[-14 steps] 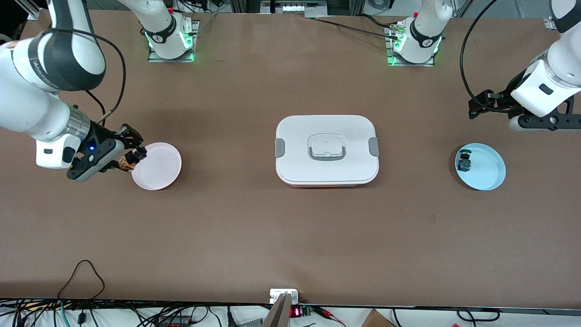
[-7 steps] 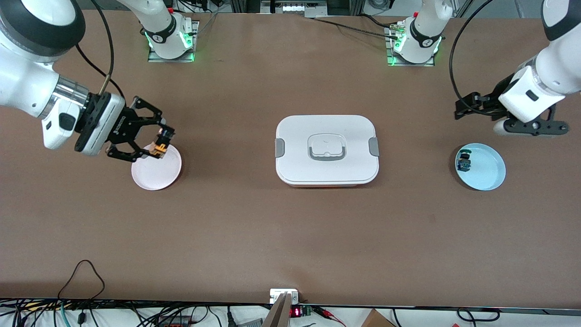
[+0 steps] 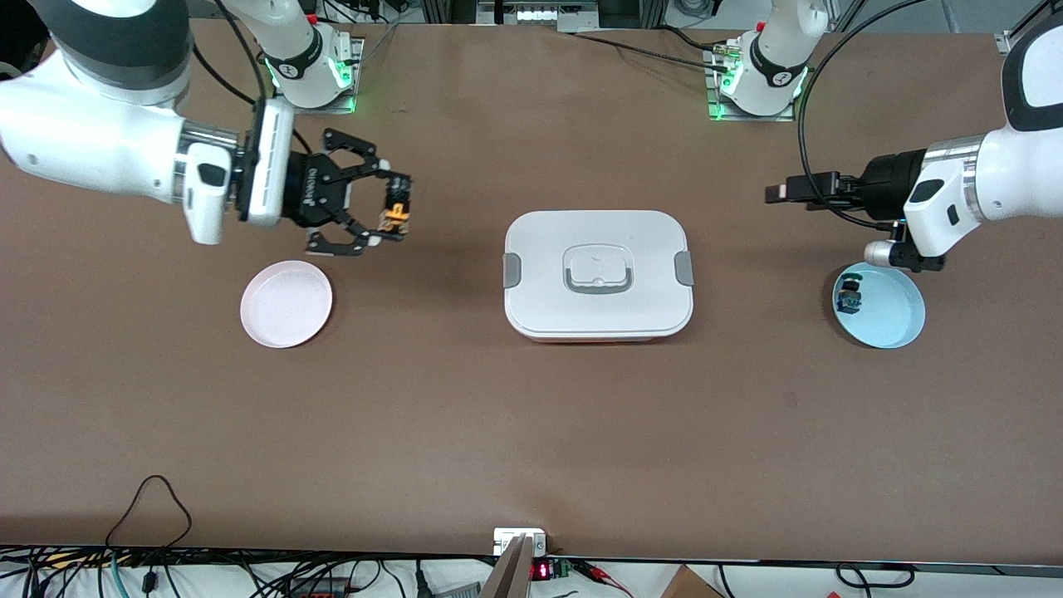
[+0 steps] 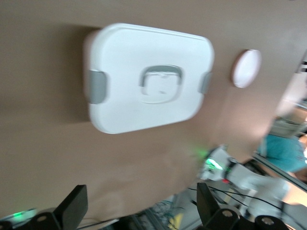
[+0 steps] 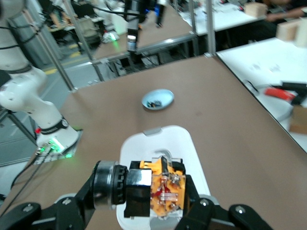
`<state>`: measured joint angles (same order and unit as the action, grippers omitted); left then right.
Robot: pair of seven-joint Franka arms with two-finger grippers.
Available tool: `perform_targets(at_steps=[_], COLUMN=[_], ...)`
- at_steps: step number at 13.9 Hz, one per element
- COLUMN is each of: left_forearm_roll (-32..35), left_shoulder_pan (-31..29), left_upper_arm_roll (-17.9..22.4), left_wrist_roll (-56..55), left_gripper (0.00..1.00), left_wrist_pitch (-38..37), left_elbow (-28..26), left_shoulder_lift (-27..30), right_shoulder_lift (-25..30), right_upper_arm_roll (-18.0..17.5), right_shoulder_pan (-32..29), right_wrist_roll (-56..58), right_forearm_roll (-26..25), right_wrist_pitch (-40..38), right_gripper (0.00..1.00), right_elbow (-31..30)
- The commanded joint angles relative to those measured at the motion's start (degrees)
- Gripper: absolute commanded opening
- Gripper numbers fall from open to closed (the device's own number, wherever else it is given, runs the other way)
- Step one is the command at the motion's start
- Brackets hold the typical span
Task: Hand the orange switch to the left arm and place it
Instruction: 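Carry the switch above the box while the left gripper approaches it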
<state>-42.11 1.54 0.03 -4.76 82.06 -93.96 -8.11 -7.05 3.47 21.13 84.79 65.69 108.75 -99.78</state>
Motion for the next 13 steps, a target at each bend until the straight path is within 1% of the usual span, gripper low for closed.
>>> perform_targets(at_steps=[1,3,6,7,9,10,12,13], left_forearm_roll=[-14.09,-22.36,-34.49,-36.27,-36.64,-37.25,-43.81,-46.28], left_shoulder_pan=[-0.66,-0.75,-0.57,-0.57,-0.57,-0.57,-0.48,-0.31], left_upper_arm_roll=[-0.12,-0.20,-1.52,-2.57,-7.30,-10.02,-13.64,-14.35], left_wrist_roll=[3.60,5.37,8.44,9.84,12.48,12.67,12.84,12.84], left_gripper=[1.00,1.00,1.00,1.00,1.00,1.00,1.00,1.00], left_wrist_pitch=[-1.73,-1.73,-0.25,1.85,8.95,12.91,19.51,20.41], left_elbow=[0.37,-1.83,-8.58,-10.69,-13.25,-13.26,-13.26,-13.18], left_shoulder_lift=[-2.78,-2.43,-0.24,1.24,3.36,3.37,3.02,2.93], right_shoulder_lift=[-1.38,-3.05,-4.20,-4.46,-5.43,-5.78,-6.57,-6.58], right_upper_arm_roll=[0.49,0.49,0.49,0.49,0.49,0.49,0.49,0.49], right_shoulder_pan=[3.21,4.79,5.85,6.72,8.05,8.57,9.71,9.81], right_wrist_roll=[8.69,14.68,15.67,16.02,16.38,16.55,18.56,19.09], right_forearm_roll=[8.46,16.27,23.85,26.74,31.67,33.52,37.04,37.49], right_wrist_pitch=[-0.91,-1.35,-2.23,-1.88,-1.62,-1.44,-1.18,-0.57], right_gripper=[0.00,0.00,0.00,0.00,0.00,0.00,0.00,0.00], right_elbow=[-0.15,-0.32,-0.24,-0.24,-0.24,-0.24,-0.24,-0.32])
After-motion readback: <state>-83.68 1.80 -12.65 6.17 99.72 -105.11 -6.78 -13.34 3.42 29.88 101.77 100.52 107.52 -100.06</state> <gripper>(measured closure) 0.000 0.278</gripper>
